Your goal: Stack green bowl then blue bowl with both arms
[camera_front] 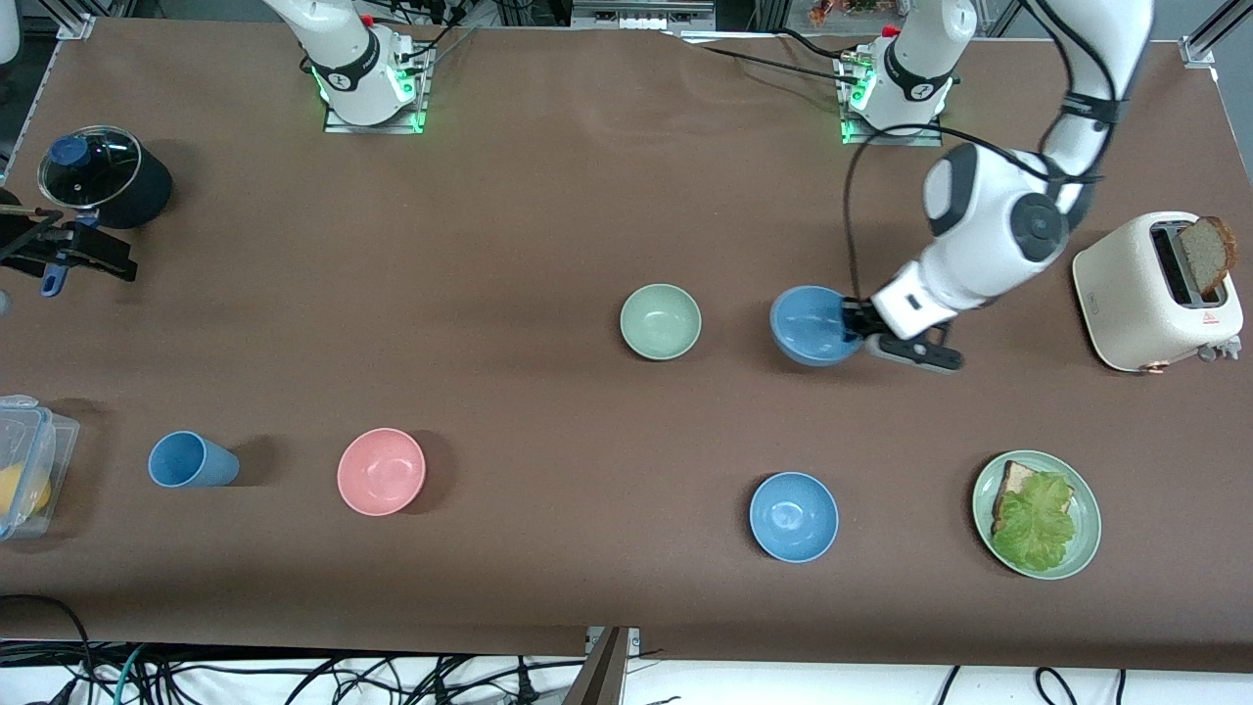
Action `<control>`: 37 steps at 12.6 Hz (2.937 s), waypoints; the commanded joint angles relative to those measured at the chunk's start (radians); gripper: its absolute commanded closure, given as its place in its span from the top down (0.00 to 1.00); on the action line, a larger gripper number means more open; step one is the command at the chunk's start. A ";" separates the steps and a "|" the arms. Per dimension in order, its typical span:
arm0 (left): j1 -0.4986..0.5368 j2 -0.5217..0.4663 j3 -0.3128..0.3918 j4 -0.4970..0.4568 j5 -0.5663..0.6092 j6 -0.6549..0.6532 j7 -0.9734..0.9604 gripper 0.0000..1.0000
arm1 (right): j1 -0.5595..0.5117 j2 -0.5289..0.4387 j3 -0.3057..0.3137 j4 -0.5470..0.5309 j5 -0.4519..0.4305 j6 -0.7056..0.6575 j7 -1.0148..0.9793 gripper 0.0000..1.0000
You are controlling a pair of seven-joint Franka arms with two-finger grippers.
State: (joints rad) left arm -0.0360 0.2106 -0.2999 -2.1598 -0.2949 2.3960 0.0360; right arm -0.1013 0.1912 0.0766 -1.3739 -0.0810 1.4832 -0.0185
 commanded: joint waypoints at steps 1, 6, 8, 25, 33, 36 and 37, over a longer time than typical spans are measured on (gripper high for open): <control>-0.083 0.032 -0.042 0.064 -0.030 -0.023 -0.150 0.00 | 0.002 0.004 0.008 0.012 -0.008 0.005 -0.015 1.00; -0.223 0.163 -0.065 0.188 -0.027 -0.028 -0.388 0.00 | 0.026 0.004 0.008 0.013 -0.006 0.005 -0.001 1.00; -0.255 0.209 -0.064 0.222 -0.018 -0.028 -0.447 0.00 | 0.040 0.004 0.008 0.013 -0.006 0.005 -0.001 1.00; -0.279 0.319 0.004 0.276 0.040 -0.023 -0.441 0.00 | 0.046 0.004 0.008 0.013 -0.006 0.005 -0.001 1.00; -0.279 0.309 0.015 0.276 0.040 -0.029 -0.444 1.00 | 0.046 0.004 0.008 0.013 -0.006 0.005 0.000 1.00; -0.265 0.247 0.022 0.264 0.039 -0.031 -0.452 1.00 | 0.046 0.004 0.008 0.013 -0.006 0.005 -0.001 1.00; -0.253 0.212 0.024 0.246 0.039 -0.031 -0.453 1.00 | 0.046 0.004 0.008 0.013 -0.006 0.005 -0.001 1.00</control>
State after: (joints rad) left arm -0.2986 0.4998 -0.2866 -1.8864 -0.2734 2.3901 -0.4049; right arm -0.0557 0.1914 0.0835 -1.3732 -0.0809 1.4876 -0.0183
